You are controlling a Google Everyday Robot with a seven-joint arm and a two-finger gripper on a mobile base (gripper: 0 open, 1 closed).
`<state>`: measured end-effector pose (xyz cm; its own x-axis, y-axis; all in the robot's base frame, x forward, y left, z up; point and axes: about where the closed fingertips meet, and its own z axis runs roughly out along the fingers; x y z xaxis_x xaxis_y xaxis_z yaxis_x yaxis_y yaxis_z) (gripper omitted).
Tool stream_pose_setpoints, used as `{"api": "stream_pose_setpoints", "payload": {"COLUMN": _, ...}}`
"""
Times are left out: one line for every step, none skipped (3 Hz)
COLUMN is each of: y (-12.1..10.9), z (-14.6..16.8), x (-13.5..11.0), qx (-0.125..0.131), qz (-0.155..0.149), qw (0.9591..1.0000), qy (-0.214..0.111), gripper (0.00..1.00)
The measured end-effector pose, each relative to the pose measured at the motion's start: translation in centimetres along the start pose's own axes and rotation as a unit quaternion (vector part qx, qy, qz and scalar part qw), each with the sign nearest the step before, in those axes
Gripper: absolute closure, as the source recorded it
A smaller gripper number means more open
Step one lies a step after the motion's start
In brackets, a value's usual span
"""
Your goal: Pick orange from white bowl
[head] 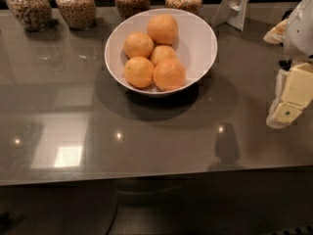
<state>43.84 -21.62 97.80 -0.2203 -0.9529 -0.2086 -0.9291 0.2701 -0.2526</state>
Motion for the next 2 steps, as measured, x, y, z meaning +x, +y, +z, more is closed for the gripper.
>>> {"api": "stream_pose_setpoints", "payload": {"y": 0.0, "z": 0.0, "x": 0.0, "qx": 0.0, "qz": 0.0, "qw": 1.0, "qy": 0.0, "gripper": 0.0}}
{"api": "stream_pose_setpoints", "payload": {"y": -0.41, "z": 0.02, "x": -0.88, "qx": 0.006, "qz": 0.003, "qw": 0.9998, "qy": -0.017, "gripper": 0.0}}
